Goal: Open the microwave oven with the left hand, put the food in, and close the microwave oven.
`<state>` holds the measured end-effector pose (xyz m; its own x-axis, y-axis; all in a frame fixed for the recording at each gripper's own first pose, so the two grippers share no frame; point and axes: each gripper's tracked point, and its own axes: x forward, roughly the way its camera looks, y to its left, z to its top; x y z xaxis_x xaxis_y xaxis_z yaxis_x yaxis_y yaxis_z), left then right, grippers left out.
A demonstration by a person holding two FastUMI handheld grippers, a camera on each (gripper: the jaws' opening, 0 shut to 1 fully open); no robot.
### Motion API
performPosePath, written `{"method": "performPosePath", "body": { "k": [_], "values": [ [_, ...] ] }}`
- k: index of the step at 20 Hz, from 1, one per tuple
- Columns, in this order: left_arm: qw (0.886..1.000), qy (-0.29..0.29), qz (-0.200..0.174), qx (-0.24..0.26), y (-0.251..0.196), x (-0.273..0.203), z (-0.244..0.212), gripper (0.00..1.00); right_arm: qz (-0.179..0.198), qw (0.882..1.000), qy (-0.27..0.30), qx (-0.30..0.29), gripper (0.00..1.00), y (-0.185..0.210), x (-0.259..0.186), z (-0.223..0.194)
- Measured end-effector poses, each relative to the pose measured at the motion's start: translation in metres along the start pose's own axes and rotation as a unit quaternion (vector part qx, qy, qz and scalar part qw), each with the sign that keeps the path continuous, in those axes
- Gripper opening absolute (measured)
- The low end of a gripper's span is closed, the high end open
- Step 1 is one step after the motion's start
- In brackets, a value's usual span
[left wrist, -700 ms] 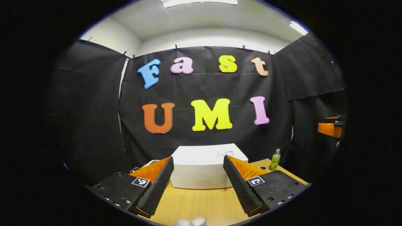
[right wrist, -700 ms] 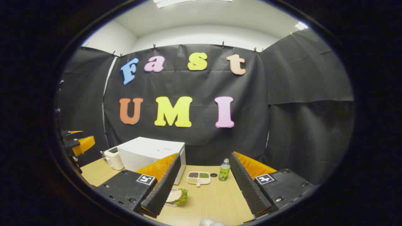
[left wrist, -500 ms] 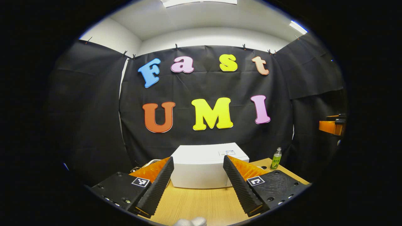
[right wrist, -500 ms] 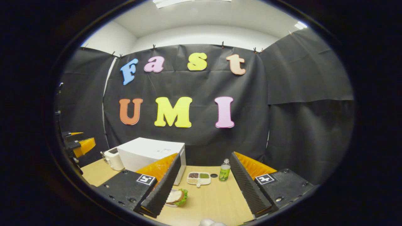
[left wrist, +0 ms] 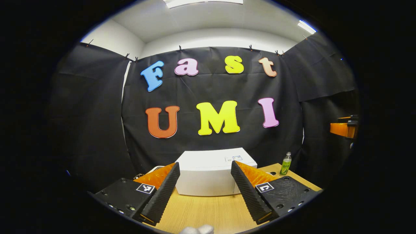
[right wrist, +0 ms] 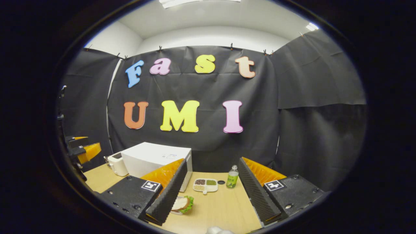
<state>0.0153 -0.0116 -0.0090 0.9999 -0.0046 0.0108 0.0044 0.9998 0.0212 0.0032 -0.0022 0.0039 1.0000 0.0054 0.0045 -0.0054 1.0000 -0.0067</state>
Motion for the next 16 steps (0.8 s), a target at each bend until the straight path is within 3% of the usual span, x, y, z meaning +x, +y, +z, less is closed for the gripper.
{"method": "performPosePath", "body": {
  "k": [3, 4, 9, 10, 11, 12, 15, 16],
  "values": [
    [1.0, 0.001, -0.019, 0.003, -0.026, 0.022, -0.023, 0.96, -0.005, 1.0, -0.002, -0.002, 1.0, -0.005, -0.003, 0.004],
    [1.0, -0.001, -0.031, 0.0, -0.038, 0.033, -0.032, 0.96, -0.007, 1.0, 0.001, -0.002, 0.92, -0.008, -0.004, 0.005],
    [0.997, 0.033, -0.065, -0.016, -0.089, 0.088, -0.095, 0.96, -0.038, 0.999, 0.017, -0.015, 0.92, -0.028, -0.013, 0.001],
    [0.997, 0.039, -0.068, -0.014, -0.098, 0.1, -0.107, 0.96, -0.042, 0.999, 0.017, -0.015, 1.0, -0.03, -0.017, 0.001],
    [0.997, 0.044, -0.069, -0.013, -0.106, 0.114, -0.119, 0.96, -0.047, 0.999, 0.019, -0.015, 1.0, -0.032, -0.02, -0.001],
    [0.996, 0.049, -0.07, -0.013, -0.113, 0.127, -0.13, 0.97, -0.05, 0.998, 0.022, -0.016, 0.92, -0.034, -0.024, -0.004],
    [0.995, 0.055, -0.077, -0.019, -0.134, 0.164, -0.158, 0.96, -0.066, 0.997, 0.038, -0.018, 0.92, -0.04, -0.031, -0.015],
    [0.995, 0.059, -0.076, -0.022, -0.139, 0.176, -0.166, 0.96, -0.075, 0.996, 0.046, -0.021, 1.0, -0.045, -0.033, -0.018]
  ]
}}
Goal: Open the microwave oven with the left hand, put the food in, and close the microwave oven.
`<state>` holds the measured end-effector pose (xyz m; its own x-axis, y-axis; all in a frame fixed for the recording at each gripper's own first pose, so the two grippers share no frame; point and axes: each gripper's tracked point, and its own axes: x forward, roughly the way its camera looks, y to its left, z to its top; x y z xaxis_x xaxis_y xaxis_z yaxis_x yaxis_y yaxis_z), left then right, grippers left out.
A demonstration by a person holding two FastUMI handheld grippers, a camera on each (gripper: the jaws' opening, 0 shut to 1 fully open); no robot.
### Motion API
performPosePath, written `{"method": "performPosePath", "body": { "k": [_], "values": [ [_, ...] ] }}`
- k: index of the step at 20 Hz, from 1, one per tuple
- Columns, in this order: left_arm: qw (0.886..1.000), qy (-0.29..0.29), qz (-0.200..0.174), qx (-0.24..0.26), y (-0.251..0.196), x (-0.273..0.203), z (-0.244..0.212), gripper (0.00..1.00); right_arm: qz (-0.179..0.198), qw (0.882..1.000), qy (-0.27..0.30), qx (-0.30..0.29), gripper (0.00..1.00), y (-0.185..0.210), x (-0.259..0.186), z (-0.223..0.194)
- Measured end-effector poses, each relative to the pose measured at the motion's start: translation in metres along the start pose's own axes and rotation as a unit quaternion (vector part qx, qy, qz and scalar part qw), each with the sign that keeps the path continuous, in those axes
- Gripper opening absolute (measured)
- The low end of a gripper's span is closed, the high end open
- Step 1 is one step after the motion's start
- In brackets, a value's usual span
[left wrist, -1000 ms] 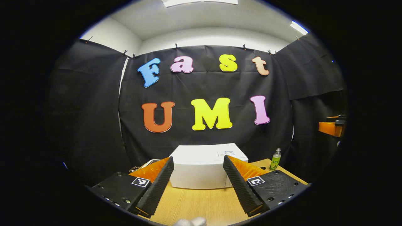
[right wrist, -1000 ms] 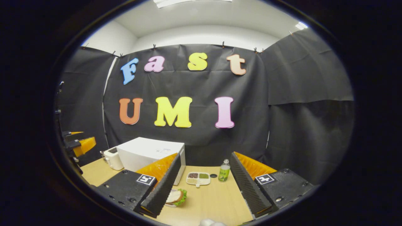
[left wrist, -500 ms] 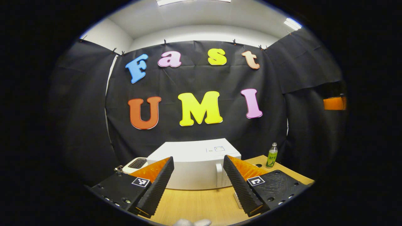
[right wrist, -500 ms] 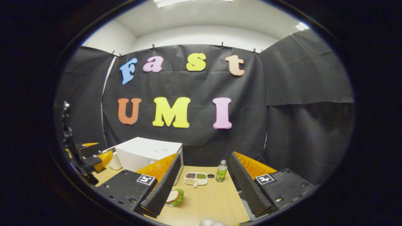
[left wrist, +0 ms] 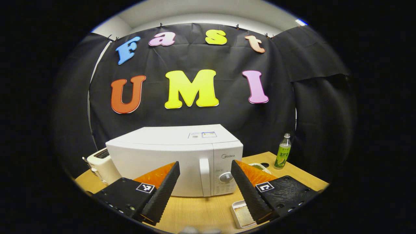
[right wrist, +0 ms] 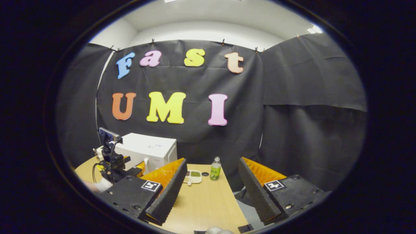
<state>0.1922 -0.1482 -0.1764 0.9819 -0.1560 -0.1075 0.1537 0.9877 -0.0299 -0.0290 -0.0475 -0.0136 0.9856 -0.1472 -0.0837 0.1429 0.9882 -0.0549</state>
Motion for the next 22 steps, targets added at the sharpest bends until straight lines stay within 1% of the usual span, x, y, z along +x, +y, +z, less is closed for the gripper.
{"method": "performPosePath", "body": {
  "k": [2, 3, 4, 5, 6, 7, 8, 9, 10, 11, 12, 13, 14, 17, 19, 20, 21, 22],
  "values": [
    [1.0, 0.006, 0.005, -0.006, -0.001, 0.023, -0.015, 0.96, -0.019, 1.0, 0.008, -0.005, 1.0, -0.012, -0.003, -0.006],
    [1.0, 0.008, 0.009, -0.006, 0.0, 0.032, -0.021, 0.96, -0.028, 1.0, 0.01, -0.004, 0.95, -0.016, -0.005, -0.008],
    [1.0, 0.008, 0.013, -0.006, 0.0, 0.042, -0.026, 0.89, -0.031, 0.999, 0.014, -0.004, 1.0, -0.018, -0.005, -0.01],
    [1.0, 0.013, 0.018, -0.005, 0.001, 0.048, -0.032, 0.96, -0.037, 0.999, 0.019, -0.006, 0.96, -0.02, -0.006, -0.014],
    [1.0, 0.015, 0.024, -0.002, 0.003, 0.055, -0.037, 0.94, -0.039, 0.999, 0.024, -0.009, 0.96, -0.022, -0.006, -0.016],
    [1.0, 0.018, 0.021, -0.002, 0.003, 0.059, -0.04, 0.91, -0.042, 0.999, 0.028, -0.012, 1.0, -0.023, -0.007, -0.018],
    [0.999, 0.022, 0.023, 0.001, 0.004, 0.062, -0.043, 0.72, -0.039, 0.999, 0.031, -0.017, 1.0, -0.023, -0.007, -0.019],
    [0.999, 0.028, 0.023, 0.002, 0.007, 0.064, -0.049, 0.77, -0.04, 0.999, 0.03, -0.023, 1.0, -0.023, -0.006, -0.018],
    [0.999, 0.035, 0.012, -0.001, 0.003, 0.066, -0.053, 0.69, -0.041, 0.998, 0.028, -0.027, 0.96, -0.023, -0.006, -0.015],
    [0.999, 0.036, 0.014, 0.0, 0.004, 0.066, -0.055, 0.66, -0.04, 0.999, 0.026, -0.027, 0.96, -0.022, -0.006, -0.014],
    [0.999, 0.04, 0.017, 0.007, 0.009, 0.066, -0.056, 0.36, -0.038, 0.999, 0.027, -0.027, 0.96, -0.02, -0.006, -0.013],
    [0.999, 0.038, 0.009, 0.001, 0.007, 0.07, -0.055, 0.28, -0.034, 0.999, 0.027, -0.027, 1.0, -0.018, -0.004, -0.013],
    [0.999, 0.037, 0.01, -0.002, 0.008, 0.072, -0.056, 0.28, -0.03, 0.999, 0.028, -0.028, 0.96, -0.014, -0.004, -0.012],
    [0.999, 0.038, 0.0, -0.01, 0.007, 0.07, -0.056, 0.24, -0.023, 0.999, 0.024, -0.03, 0.96, -0.01, -0.004, -0.008],
    [0.999, 0.044, -0.009, -0.024, 0.008, 0.068, -0.057, 0.17, -0.016, 0.999, 0.023, -0.029, 0.96, -0.005, -0.004, -0.008],
    [0.998, 0.046, -0.01, -0.031, 0.008, 0.072, -0.059, 0.13, -0.012, 0.999, 0.025, -0.028, 1.0, -0.001, -0.004, -0.007],
    [0.998, 0.047, -0.013, -0.028, 0.008, 0.067, -0.058, 0.1, -0.008, 0.999, 0.025, -0.025, 0.96, 0.001, -0.003, -0.008],
    [0.998, 0.049, -0.017, -0.027, 0.008, 0.066, -0.057, 0.1, -0.006, 0.999, 0.024, -0.022, 0.96, 0.003, -0.003, -0.008]
  ]
}}
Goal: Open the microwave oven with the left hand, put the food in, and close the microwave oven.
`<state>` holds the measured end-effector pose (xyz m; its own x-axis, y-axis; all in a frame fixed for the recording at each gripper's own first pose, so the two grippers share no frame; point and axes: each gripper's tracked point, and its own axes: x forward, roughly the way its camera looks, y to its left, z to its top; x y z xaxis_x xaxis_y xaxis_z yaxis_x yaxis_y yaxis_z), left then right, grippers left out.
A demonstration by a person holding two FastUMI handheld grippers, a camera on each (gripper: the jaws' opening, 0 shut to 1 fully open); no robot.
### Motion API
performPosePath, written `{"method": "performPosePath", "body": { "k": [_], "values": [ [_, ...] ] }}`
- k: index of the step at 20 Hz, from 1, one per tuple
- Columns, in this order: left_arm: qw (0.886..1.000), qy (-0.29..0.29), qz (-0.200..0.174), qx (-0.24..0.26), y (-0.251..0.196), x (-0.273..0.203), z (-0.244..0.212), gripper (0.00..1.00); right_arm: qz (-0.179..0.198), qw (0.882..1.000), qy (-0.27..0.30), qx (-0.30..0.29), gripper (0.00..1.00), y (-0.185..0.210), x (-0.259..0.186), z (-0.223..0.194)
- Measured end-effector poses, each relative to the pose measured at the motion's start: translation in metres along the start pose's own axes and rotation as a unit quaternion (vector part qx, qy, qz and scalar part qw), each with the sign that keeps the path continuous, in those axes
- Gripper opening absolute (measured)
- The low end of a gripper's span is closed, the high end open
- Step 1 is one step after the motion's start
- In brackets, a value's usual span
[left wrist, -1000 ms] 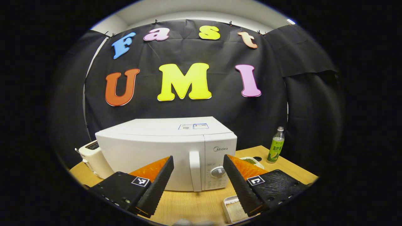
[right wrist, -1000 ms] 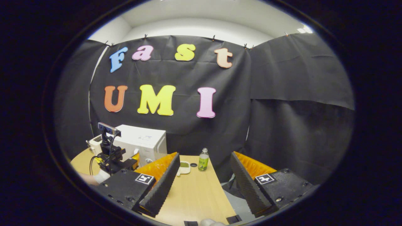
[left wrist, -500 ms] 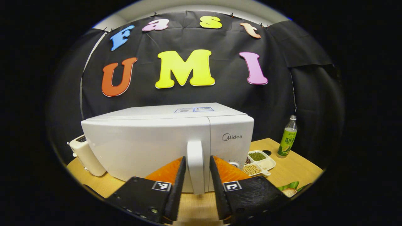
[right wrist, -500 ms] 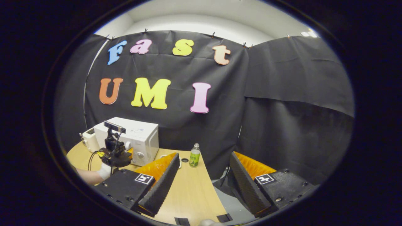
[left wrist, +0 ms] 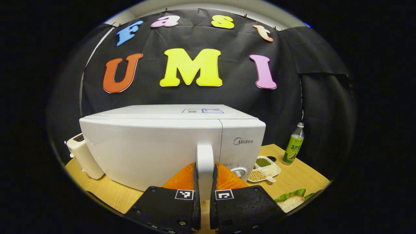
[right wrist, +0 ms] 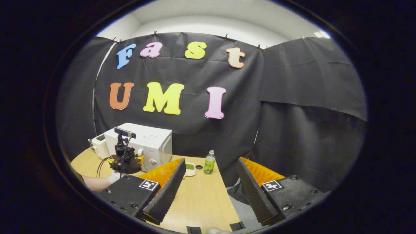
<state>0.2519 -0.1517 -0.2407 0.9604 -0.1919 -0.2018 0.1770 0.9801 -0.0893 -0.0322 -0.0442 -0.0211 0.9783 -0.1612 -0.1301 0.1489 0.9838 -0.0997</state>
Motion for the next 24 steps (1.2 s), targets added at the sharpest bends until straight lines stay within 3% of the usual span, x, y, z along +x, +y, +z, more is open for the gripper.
{"method": "performPosePath", "body": {
  "k": [3, 7, 11, 16, 17, 18, 21, 24],
  "values": [
    [1.0, 0.005, -0.004, -0.004, 0.0, 0.0, 0.0, 0.07, 0.004, 1.0, -0.001, -0.002, 1.0, 0.003, -0.001, 0.001],
    [1.0, 0.012, -0.01, -0.021, 0.0, -0.002, 0.0, 0.07, 0.005, 1.0, -0.004, -0.002, 0.96, 0.002, -0.003, 0.002],
    [1.0, -0.003, -0.014, -0.003, 0.002, -0.036, -0.005, 0.07, 0.002, 1.0, -0.002, -0.013, 0.96, -0.002, -0.006, -0.004],
    [1.0, 0.01, -0.026, 0.0, 0.014, -0.081, -0.019, 0.07, 0.028, 1.0, 0.0, -0.014, 1.0, 0.013, -0.009, -0.012],
    [1.0, 0.01, -0.026, 0.002, 0.017, -0.09, -0.02, 0.0, 0.034, 0.999, 0.003, -0.012, 0.96, 0.017, -0.01, -0.013],
    [1.0, 0.015, -0.026, 0.005, 0.021, -0.099, -0.023, 0.07, 0.042, 0.999, 0.003, -0.01, 0.96, 0.021, -0.009, -0.015],
    [1.0, 0.023, -0.017, 0.011, 0.034, -0.126, -0.029, 0.07, 0.061, 0.998, 0.002, -0.002, 1.0, 0.034, -0.012, -0.015],
    [0.999, 0.031, -0.013, 0.022, 0.045, -0.148, -0.035, 0.15, 0.083, 0.997, 0.005, 0.002, 0.96, 0.051, -0.012, -0.021]
  ]
}}
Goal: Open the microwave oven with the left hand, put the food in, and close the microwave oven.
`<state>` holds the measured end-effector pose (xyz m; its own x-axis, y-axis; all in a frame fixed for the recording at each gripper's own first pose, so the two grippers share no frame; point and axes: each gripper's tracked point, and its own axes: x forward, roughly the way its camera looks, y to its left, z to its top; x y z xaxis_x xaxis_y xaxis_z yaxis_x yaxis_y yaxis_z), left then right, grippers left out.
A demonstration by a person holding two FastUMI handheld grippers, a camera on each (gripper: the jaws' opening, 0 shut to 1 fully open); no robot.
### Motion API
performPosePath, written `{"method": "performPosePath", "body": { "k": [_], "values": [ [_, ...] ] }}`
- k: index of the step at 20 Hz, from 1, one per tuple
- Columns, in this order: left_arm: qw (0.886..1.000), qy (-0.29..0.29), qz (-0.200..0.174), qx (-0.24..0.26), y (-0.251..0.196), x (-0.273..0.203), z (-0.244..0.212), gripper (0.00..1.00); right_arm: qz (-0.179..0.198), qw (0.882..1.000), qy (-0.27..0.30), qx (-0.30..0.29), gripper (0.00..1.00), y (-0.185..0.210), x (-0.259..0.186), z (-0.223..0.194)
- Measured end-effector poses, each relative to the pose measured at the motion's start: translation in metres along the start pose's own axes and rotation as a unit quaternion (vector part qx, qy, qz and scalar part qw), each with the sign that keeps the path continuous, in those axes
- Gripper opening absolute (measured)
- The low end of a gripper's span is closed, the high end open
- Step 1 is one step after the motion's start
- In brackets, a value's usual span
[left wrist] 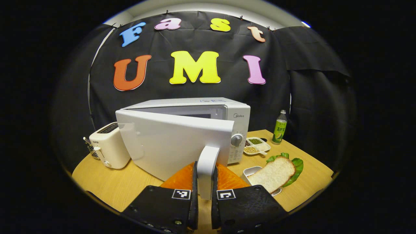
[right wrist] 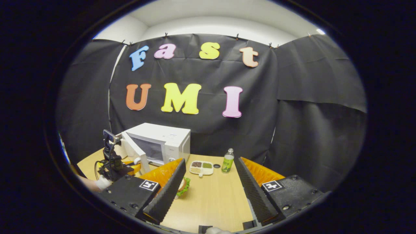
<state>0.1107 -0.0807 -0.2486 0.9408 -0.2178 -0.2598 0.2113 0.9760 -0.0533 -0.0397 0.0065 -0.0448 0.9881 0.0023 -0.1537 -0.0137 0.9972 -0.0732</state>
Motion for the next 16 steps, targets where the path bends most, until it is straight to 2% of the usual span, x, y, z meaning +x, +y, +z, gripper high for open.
{"method": "performPosePath", "body": {
  "k": [1, 2, 3, 4, 5, 6, 8, 9, 10, 11, 15, 16],
  "values": [
    [1.0, 0.003, 0.003, 0.004, 0.003, -0.006, -0.002, 0.15, 0.007, 1.0, 0.002, 0.001, 0.96, 0.005, 0.0, -0.002],
    [1.0, 0.004, 0.011, 0.012, 0.009, -0.012, -0.002, 0.2, 0.012, 1.0, 0.002, 0.001, 0.96, 0.009, -0.002, -0.002],
    [1.0, 0.001, 0.016, 0.018, 0.015, -0.013, -0.001, 0.23, 0.015, 1.0, -0.001, 0.001, 1.0, 0.011, -0.003, -0.001],
    [1.0, 0.002, 0.021, 0.018, 0.02, -0.019, -0.001, 0.34, 0.017, 1.0, -0.001, 0.002, 0.96, 0.014, -0.003, -0.001],
    [1.0, 0.004, 0.019, 0.015, 0.022, -0.022, -0.002, 0.39, 0.021, 1.0, -0.002, 0.003, 0.96, 0.016, -0.004, -0.001],
    [1.0, 0.002, 0.022, 0.013, 0.025, -0.025, 0.0, 0.52, 0.021, 1.0, -0.003, 0.004, 0.96, 0.018, -0.004, -0.002],
    [0.999, 0.002, 0.033, 0.013, 0.036, -0.03, 0.0, 0.57, 0.022, 1.0, -0.003, 0.005, 0.96, 0.019, -0.005, -0.003],
    [0.999, 0.002, 0.037, 0.009, 0.041, -0.032, 0.002, 0.64, 0.025, 1.0, -0.002, 0.009, 0.96, 0.02, -0.006, -0.002],
    [0.999, 0.005, 0.033, 0.001, 0.041, -0.034, 0.0, 0.84, 0.025, 1.0, -0.001, 0.012, 0.96, 0.021, -0.006, -0.004],
    [0.999, 0.009, 0.032, -0.004, 0.043, -0.037, -0.002, 0.97, 0.026, 1.0, -0.001, 0.012, 0.96, 0.023, -0.007, -0.005],
    [0.999, 0.008, 0.04, 0.008, 0.054, -0.052, -0.005, 0.98, 0.033, 0.999, 0.001, 0.009, 0.96, 0.033, -0.009, -0.009],
    [0.999, 0.009, 0.042, 0.007, 0.058, -0.057, -0.007, 0.97, 0.037, 0.999, 0.001, 0.01, 1.0, 0.037, -0.008, -0.009]
  ]
}}
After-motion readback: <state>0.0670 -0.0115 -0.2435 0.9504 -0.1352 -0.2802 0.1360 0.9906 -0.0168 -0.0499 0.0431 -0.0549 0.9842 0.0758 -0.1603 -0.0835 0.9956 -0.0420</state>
